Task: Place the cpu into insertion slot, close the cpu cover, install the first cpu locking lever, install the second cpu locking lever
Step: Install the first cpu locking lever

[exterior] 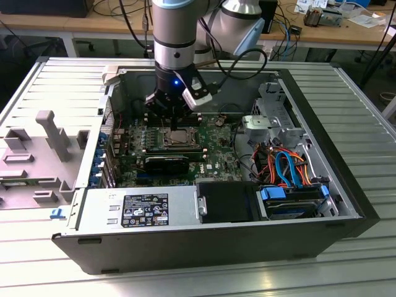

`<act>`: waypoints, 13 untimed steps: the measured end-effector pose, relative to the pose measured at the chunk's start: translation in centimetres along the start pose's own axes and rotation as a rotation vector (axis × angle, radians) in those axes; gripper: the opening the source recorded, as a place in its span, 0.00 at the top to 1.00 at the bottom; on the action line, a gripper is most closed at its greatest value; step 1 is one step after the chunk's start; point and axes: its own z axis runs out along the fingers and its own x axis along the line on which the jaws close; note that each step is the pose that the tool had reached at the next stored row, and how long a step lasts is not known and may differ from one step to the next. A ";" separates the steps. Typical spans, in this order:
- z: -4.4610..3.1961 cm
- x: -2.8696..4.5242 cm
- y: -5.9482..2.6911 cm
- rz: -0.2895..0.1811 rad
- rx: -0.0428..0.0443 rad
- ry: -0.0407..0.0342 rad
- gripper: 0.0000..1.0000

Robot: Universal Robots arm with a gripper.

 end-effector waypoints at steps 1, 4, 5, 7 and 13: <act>0.00 0.05 0.00 0.000 0.0000 0.0000 0.89; 0.00 0.19 0.02 0.000 0.0000 0.0000 0.89; 0.00 0.24 0.02 0.000 0.0000 0.0000 0.89; 0.00 0.34 0.03 0.000 0.0000 0.0000 0.89; 0.00 0.55 0.09 0.000 0.0001 0.0001 0.89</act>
